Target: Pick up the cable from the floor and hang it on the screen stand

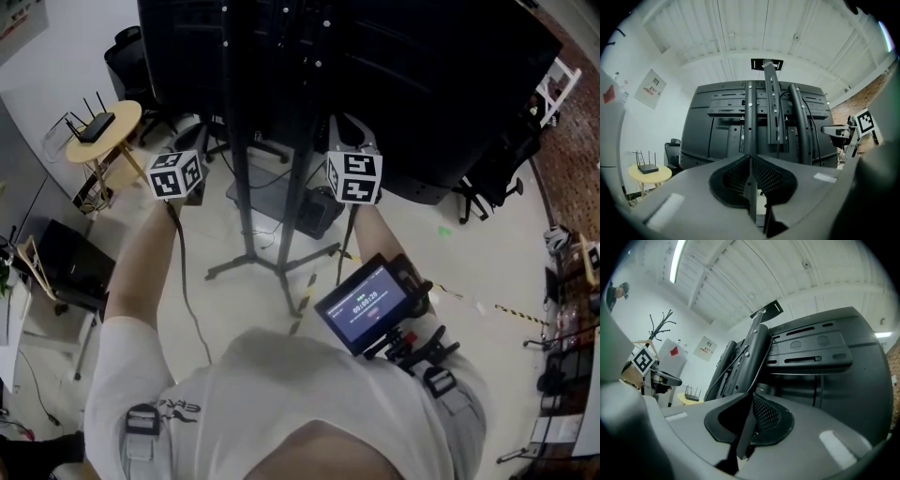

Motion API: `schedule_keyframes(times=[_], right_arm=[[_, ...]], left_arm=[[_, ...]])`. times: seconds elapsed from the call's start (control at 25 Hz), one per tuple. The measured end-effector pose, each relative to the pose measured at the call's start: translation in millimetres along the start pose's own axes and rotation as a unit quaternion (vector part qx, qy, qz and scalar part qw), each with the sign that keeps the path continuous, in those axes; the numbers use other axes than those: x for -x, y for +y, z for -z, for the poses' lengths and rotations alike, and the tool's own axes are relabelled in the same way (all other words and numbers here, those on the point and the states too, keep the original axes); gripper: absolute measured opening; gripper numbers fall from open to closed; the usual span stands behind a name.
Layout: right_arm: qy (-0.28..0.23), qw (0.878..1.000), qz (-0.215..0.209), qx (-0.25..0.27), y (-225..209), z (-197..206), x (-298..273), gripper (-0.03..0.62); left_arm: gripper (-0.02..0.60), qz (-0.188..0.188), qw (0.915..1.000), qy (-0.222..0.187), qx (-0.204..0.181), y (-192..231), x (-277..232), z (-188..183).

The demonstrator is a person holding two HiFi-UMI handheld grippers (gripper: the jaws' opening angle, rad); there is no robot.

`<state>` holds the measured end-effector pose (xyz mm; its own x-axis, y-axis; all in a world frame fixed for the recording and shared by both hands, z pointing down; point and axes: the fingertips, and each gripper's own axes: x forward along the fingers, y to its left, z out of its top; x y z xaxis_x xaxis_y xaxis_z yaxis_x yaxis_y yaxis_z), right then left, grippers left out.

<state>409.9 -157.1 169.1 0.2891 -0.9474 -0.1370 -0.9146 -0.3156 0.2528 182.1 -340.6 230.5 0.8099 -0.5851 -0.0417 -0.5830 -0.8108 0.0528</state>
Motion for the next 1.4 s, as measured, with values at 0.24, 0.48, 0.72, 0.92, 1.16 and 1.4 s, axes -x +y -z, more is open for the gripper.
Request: schedule_keyframes(times=[0.24, 0.48, 0.72, 0.92, 1.16, 1.4], right_arm=[[0.008, 1.0, 0.001, -0.029, 15.8, 8.6, 18.0, 0.035], [0.007, 0.999, -0.004, -0.036, 50.5, 0.2, 41.3, 0.025], [0.007, 0.999, -0.015, -0.047, 121.1, 4.0, 113.2, 0.017], [0.02, 0.997, -0.031, -0.063, 140.3, 12.5, 119.9, 0.015], [0.034, 0.995, -0.048, -0.082, 161.3, 20.0, 135.5, 0.014], [0.065, 0.992, -0.052, -0.091, 179.1, 39.1, 154.6, 0.014]], left_arm=[[0.003, -0.001, 0.999, -0.038, -0.022, -18.4, 35.7, -17.6], [0.003, 0.004, 0.9984, -0.043, -0.036, -21.3, 81.4, -17.9], [0.003, -0.005, 0.9985, -0.046, -0.029, -10.3, 187.2, 8.5], [0.003, -0.018, 0.9989, -0.034, -0.028, -1.8, 208.7, 16.5], [0.003, -0.028, 0.9988, -0.021, -0.034, 5.3, 230.9, 27.2], [0.003, -0.019, 0.9994, 0.001, -0.027, 6.1, 240.0, 47.4]])
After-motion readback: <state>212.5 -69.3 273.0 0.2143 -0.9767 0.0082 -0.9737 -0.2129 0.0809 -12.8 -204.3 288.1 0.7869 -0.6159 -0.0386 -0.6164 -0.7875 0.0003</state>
